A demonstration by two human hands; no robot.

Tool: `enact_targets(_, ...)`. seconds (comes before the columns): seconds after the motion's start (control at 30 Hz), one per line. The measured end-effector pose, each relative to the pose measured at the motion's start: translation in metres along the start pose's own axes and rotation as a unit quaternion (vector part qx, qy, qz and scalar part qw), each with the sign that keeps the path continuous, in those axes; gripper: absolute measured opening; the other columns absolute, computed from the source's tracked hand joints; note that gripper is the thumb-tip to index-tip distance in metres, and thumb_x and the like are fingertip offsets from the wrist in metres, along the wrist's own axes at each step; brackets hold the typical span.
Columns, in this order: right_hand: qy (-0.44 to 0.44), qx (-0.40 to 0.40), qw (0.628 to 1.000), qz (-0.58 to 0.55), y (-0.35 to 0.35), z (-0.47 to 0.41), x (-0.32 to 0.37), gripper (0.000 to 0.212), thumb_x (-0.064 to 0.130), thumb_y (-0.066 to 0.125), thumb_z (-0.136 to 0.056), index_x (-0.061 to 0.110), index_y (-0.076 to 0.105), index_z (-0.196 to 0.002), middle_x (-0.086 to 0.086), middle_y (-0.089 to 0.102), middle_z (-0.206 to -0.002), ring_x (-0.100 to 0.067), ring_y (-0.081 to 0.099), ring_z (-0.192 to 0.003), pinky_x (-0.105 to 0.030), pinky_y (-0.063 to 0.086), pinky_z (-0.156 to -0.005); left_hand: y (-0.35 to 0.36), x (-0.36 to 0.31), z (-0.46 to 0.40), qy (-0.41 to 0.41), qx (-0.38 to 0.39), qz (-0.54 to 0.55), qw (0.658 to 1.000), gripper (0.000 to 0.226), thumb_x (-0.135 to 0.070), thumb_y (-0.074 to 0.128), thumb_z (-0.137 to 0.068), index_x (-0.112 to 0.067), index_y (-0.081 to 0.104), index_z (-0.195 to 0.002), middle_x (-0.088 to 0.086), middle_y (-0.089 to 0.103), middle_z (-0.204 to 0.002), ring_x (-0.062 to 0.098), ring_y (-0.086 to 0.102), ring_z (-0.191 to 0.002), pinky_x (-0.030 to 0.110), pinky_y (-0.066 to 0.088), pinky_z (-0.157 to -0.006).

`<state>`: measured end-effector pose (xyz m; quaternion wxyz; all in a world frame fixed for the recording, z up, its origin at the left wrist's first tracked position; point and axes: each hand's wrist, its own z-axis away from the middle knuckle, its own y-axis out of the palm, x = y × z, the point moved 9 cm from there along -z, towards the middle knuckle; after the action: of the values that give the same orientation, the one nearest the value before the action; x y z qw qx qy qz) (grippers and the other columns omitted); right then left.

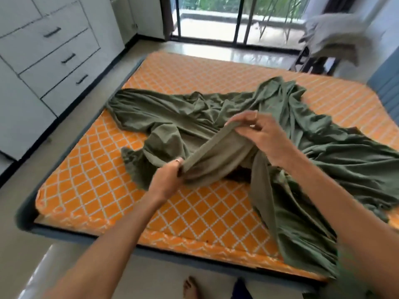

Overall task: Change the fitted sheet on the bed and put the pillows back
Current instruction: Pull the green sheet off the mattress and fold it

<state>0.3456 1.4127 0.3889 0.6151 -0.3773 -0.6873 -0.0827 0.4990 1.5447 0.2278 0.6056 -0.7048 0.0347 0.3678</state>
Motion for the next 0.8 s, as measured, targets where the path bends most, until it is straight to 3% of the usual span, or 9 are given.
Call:
enact_targets(0.13, -0.01, -0.108, 0.992, -0.06, -0.092, 0.005, 0.031, 0.03, 0.008, 0.062, -0.073, 0.035, 0.075, -0.076, 0.018, 0.069, -0.074, 0.001, 0.06, -0.075, -0.016, 0.047, -0.076, -0.038, 0.005, -0.014, -0.013, -0.036, -0.029, 0.999, 0.049, -0.018, 0.068, -0.081, -0.017, 0.053, -0.128, 0.015, 0.067, -0.113, 0.035, 0.061, -0.107, 0.039, 0.047, -0.083)
enact_targets(0.23, -0.024, -0.194, 0.974, -0.119, -0.169, 0.009, 0.042, 0.018, 0.025, 0.081, -0.06, 0.032, 0.076, -0.076, 0.014, 0.07, -0.075, -0.003, 0.06, -0.074, -0.017, 0.047, -0.076, -0.061, -0.004, -0.034, -0.009, -0.076, -0.003, 0.997, 0.039, -0.003, 0.059, -0.082, -0.008, 0.057, -0.12, 0.021, 0.064, -0.111, 0.037, 0.061, -0.104, 0.038, 0.045, -0.082)
enact_targets(0.3, -0.032, -0.25, 0.958, -0.14, -0.22, 0.013, 0.04, 0.025, 0.036, 0.078, -0.055, 0.028, 0.075, -0.078, 0.012, 0.071, -0.079, -0.006, 0.061, -0.079, -0.02, 0.047, -0.079, -0.07, -0.008, -0.051, -0.017, -0.101, 0.0, 0.995, 0.031, -0.001, 0.059, -0.082, -0.006, 0.059, -0.112, 0.021, 0.063, -0.107, 0.038, 0.06, -0.099, 0.039, 0.045, -0.079)
enact_targets(0.4, -0.013, -0.321, 0.936, -0.141, -0.286, 0.013, 0.029, 0.01, 0.012, 0.071, -0.078, 0.023, 0.071, -0.08, 0.013, 0.07, -0.076, -0.004, 0.061, -0.076, -0.019, 0.049, -0.077, -0.078, -0.019, -0.08, -0.027, -0.123, -0.013, 0.992, 0.019, 0.003, 0.057, -0.08, -0.007, 0.061, -0.097, 0.021, 0.064, -0.096, 0.04, 0.061, -0.094, 0.041, 0.044, -0.075)
enact_targets(0.43, 0.005, -0.343, 0.93, -0.128, -0.304, 0.01, 0.022, 0.018, 0.006, 0.063, -0.084, 0.022, 0.07, -0.079, 0.014, 0.069, -0.072, -0.001, 0.061, -0.072, -0.017, 0.048, -0.074, -0.082, -0.027, -0.09, -0.03, -0.131, -0.008, 0.991, 0.018, 0.005, 0.056, -0.08, -0.006, 0.061, -0.093, 0.023, 0.065, -0.094, 0.041, 0.061, -0.093, 0.041, 0.043, -0.074)
enact_targets(0.57, 0.07, -0.411, 0.907, -0.06, -0.352, -0.004, -0.002, 0.022, 0.009, 0.052, -0.094, 0.023, 0.061, -0.081, 0.02, 0.062, -0.059, 0.008, 0.053, -0.058, -0.011, 0.044, -0.061, -0.097, -0.085, -0.133, -0.011, -0.162, 0.013, 0.987, 0.021, 0.008, 0.046, -0.086, 0.005, 0.063, -0.1, 0.031, 0.065, -0.101, 0.045, 0.06, -0.098, 0.043, 0.042, -0.078)
enact_targets(0.7, 0.111, -0.379, 0.918, -0.027, -0.345, -0.036, -0.028, 0.022, 0.007, 0.044, -0.094, 0.02, 0.057, -0.105, 0.003, 0.057, -0.084, -0.006, 0.057, -0.076, -0.015, 0.044, -0.059, -0.114, -0.16, -0.164, 0.065, -0.18, 0.026, 0.981, 0.025, 0.003, 0.04, -0.093, 0.005, 0.06, -0.109, 0.024, 0.065, -0.103, 0.038, 0.061, -0.098, 0.033, 0.039, -0.077)
enact_targets(0.8, 0.138, -0.278, 0.95, 0.046, -0.294, -0.066, -0.039, 0.019, 0.014, 0.053, -0.091, 0.017, 0.055, -0.11, -0.001, 0.051, -0.08, -0.017, 0.05, -0.075, -0.016, 0.04, -0.058, -0.121, -0.218, -0.178, 0.121, -0.185, -0.02, 0.975, 0.026, 0.001, 0.043, -0.093, 0.005, 0.059, -0.113, 0.027, 0.064, -0.105, 0.04, 0.06, -0.099, 0.036, 0.042, -0.081)
